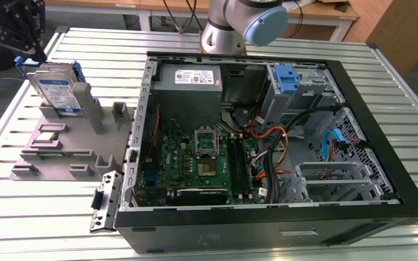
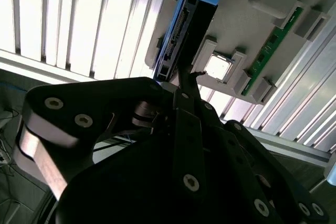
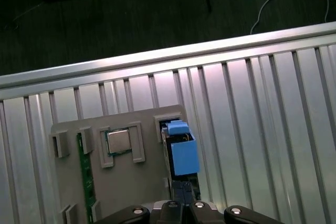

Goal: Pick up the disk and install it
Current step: 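Pick up the disk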

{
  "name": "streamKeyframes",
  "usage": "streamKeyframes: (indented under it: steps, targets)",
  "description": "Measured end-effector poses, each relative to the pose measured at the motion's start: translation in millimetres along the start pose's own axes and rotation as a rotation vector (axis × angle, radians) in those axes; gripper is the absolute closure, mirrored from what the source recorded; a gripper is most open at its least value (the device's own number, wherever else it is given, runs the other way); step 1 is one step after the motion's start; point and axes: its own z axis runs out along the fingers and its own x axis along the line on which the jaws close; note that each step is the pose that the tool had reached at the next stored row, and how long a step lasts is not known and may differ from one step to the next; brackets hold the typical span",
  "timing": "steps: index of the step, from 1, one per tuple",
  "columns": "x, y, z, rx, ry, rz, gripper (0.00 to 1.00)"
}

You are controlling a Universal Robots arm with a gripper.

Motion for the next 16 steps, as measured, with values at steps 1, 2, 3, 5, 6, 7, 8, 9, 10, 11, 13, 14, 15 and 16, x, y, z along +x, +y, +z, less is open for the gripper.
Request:
streamKeyframes:
  steps: [1, 2, 3, 5, 6, 7, 8, 9, 10, 11, 13, 14, 15, 16]
  targets:
    - [-0.1, -0.3, 0.2, 0.0001, -0.0001, -0.002, 0.9]
    - [-0.2, -0.8, 0.2, 0.0001, 0.0, -0.003, 0.9]
    - [-0.2, -1.4, 0.2, -0.0001, 0.0001, -0.005, 0.9]
    - [-0.5, -3.0, 0.5, -0.0002, 0.0002, -0.006, 0.9]
    - [-0.8, -4.1, 0.8, -0.0002, 0.0002, -0.007, 0.9]
    - [-1.0, -5.4, 1.0, -0.0003, 0.0002, -0.007, 0.9]
    - [-1.1, -6.3, 1.4, -0.0003, 0.0003, -0.008, 0.9]
    - [-1.2, -7.0, 1.8, -0.0003, 0.0003, -0.008, 0.9]
    - [-1.4, -7.5, 2.0, -0.0003, 0.0002, -0.009, 0.9]
    - [-1.4, -7.8, 2.0, -0.0003, 0.0002, -0.01, 0.9]
    - [-1.5, -8.6, 2.0, -0.0007, 0.0004, -0.012, 0.9]
    - [-1.5, -8.6, 1.9, -0.0007, 0.0005, -0.012, 0.9]
    - [-1.5, -8.6, 2.0, -0.0007, 0.0005, -0.012, 0.9]
    - [-1.5, -8.6, 2.1, -0.0008, 0.0005, -0.012, 0.9]
